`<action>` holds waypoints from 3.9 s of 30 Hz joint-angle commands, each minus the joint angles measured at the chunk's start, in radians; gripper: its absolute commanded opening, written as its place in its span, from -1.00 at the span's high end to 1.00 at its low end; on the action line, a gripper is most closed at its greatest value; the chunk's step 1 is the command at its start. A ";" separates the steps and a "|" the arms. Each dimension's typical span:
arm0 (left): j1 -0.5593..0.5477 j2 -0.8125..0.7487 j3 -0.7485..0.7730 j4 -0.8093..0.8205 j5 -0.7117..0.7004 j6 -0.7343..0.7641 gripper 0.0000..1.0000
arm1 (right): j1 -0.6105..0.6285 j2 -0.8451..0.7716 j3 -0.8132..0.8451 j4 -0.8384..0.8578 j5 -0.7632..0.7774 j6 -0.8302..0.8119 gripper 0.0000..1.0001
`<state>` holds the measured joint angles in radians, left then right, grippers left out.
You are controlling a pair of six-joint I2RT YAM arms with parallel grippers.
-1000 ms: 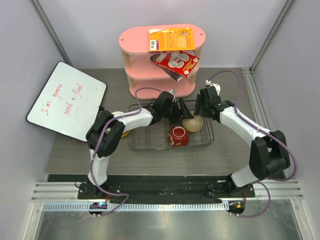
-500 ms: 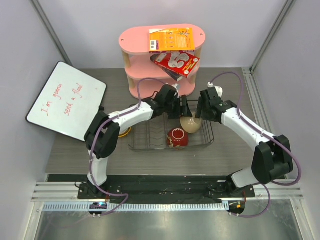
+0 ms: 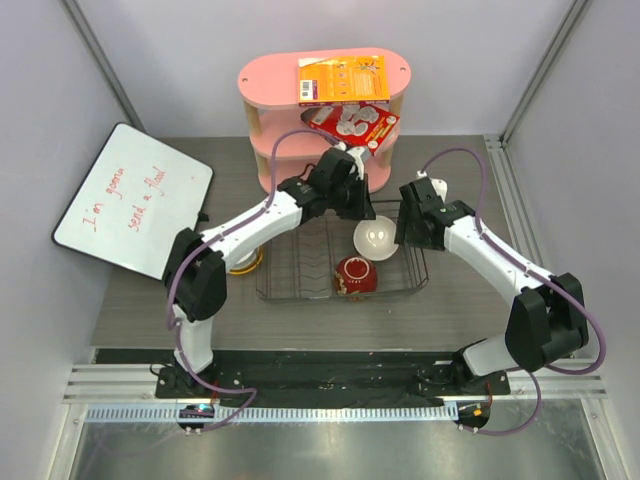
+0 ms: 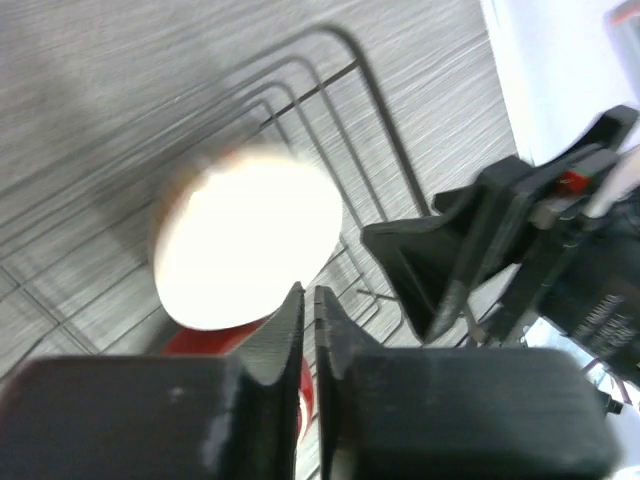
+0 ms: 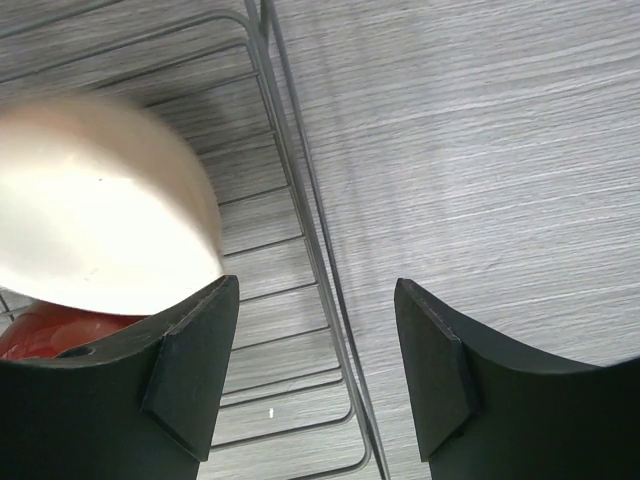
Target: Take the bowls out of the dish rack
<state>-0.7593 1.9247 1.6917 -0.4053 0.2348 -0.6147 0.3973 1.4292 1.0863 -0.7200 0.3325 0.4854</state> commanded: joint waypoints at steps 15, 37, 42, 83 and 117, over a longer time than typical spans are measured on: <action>-0.003 0.030 -0.142 0.000 -0.066 0.082 -0.15 | 0.006 0.010 -0.012 0.051 -0.029 0.016 -0.39; -0.015 0.043 -0.034 0.106 -0.133 0.078 1.00 | 0.006 -0.214 -0.026 0.005 -0.036 0.064 -0.38; -0.002 -0.019 0.006 0.143 -0.124 0.092 1.00 | 0.006 -0.245 0.001 -0.025 -0.013 0.070 -0.38; 0.525 -0.785 -0.667 -0.152 -0.566 0.283 1.00 | 0.457 -0.283 0.063 -0.098 0.177 0.200 -0.32; 0.589 -0.636 -0.658 -0.170 -0.434 0.211 1.00 | 0.388 -0.225 0.011 -0.045 0.188 0.110 -0.38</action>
<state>-0.1638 1.3006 1.0019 -0.6151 -0.2314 -0.3843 0.7898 1.2179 1.1095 -0.8021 0.5186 0.5926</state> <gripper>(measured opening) 0.033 0.690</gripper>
